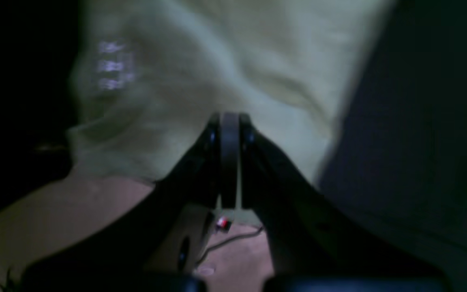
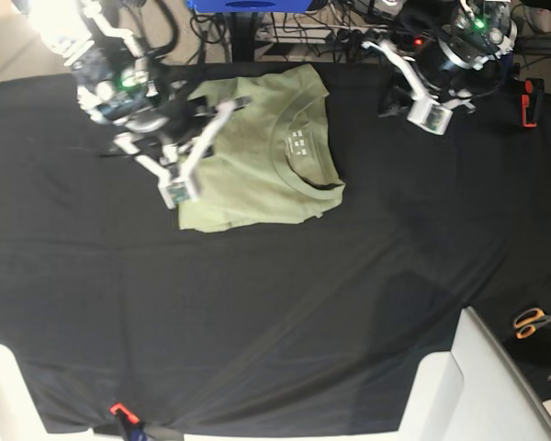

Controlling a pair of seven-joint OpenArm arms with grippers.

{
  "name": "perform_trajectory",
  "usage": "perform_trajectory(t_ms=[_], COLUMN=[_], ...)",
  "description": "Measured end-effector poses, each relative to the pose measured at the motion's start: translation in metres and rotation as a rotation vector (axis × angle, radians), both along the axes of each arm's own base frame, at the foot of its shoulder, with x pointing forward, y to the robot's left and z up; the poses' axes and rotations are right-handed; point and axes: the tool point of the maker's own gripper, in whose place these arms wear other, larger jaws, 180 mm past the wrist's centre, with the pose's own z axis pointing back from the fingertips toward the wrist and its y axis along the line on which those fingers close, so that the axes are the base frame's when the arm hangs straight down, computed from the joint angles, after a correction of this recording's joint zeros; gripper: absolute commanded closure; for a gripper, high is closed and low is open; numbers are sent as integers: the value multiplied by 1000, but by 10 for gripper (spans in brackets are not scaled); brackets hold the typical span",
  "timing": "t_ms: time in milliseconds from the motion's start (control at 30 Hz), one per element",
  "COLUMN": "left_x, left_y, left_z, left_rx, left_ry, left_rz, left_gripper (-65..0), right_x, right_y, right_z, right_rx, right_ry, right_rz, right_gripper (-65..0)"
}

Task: Fold the T-shirt properly
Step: 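Move the left gripper to the shirt's side edge and grasp it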

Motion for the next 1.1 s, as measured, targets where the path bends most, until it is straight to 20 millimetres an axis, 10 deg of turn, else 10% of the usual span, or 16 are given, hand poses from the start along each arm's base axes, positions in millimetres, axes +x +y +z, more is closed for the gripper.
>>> perform_trajectory(t_ms=[133, 467, 733, 1100], left_x=[-4, -7, -13, -11], left_y=[-28, -20, -28, -29], left_z=[8, -18, -23, -36], left_rx=[-36, -1, -244, -293], left_ry=[18, 191, 248, 280], left_rz=[-61, 73, 143, 181], left_gripper=[0, -8, -314, -398], right_x=[5, -5, -14, -28], right_y=[-15, -36, -36, -29], right_z=[-1, -9, -13, -21], right_rx=[-12, -34, -33, -26], right_ry=[-2, 31, 48, 84], right_rz=[-26, -90, -91, -35], right_gripper=[-8, -8, -8, -8])
